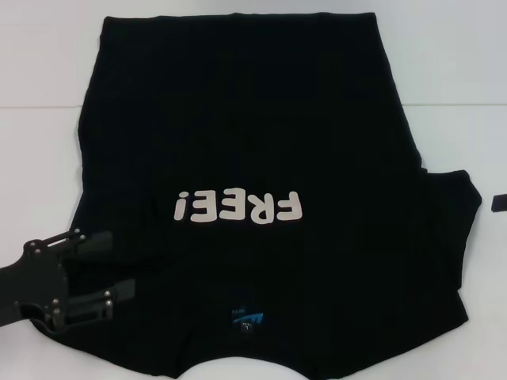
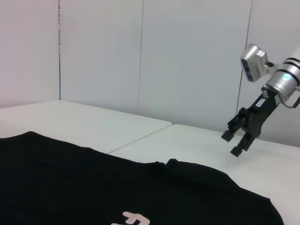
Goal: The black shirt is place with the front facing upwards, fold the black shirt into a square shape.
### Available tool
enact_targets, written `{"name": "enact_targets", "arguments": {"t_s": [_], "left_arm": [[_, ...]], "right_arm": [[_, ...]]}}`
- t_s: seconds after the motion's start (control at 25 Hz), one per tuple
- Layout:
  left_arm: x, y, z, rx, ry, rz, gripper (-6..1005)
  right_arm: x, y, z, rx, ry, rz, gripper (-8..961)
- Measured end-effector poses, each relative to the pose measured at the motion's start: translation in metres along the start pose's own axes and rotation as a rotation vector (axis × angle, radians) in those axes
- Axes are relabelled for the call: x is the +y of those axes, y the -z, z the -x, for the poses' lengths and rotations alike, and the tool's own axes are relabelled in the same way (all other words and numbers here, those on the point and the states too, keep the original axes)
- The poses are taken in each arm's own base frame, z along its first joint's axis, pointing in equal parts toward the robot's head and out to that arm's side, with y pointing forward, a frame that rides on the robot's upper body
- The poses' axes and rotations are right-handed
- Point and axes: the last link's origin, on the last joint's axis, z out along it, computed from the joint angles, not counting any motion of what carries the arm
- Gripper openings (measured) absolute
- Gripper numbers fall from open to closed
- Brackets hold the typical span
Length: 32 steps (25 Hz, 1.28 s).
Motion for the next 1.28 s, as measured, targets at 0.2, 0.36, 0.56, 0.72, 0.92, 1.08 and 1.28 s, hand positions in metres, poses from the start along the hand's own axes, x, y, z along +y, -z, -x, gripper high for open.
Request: {"name": "enact_targets", "arguments": {"t_s": [0.2,0.36,0.56,0.72,0.92,1.08,1.28], "left_arm": [[0.001,0.000,0.000,0.005,0.002,0.003,811],[0.003,-0.003,-0.002,0.014,0.007,0.023,810],[0.006,-0.002,-0.003,0.023,0.009,0.039,809],[0.006,-0.001,-0.002,0.022,0.011,0.037,808],[0.007,0.000,-0.002,0.023,0.015,0.040,808],[0.008,0.000,-0.002,0.026,0.026,0.046,807],[0.009,0.001,-0.004,0.026,0.035,0.060,806]], "right_arm": [[0.003,-0.016,0.001,0.024,-0.032,-0.030,942],[0.003,-0.026,0.002,0.017,-0.060,-0.033,941],[0.008,-0.035,0.003,0.010,-0.073,-0.020,942],[0.011,-0.039,0.006,-0.005,-0.095,-0.007,942],[0.015,-0.042,0.006,0.000,-0.092,-0.003,941],[0.015,-0.045,0.003,0.010,-0.102,0.010,941],[0.015,-0.050,-0.003,0.024,-0.128,0.030,940]]}}
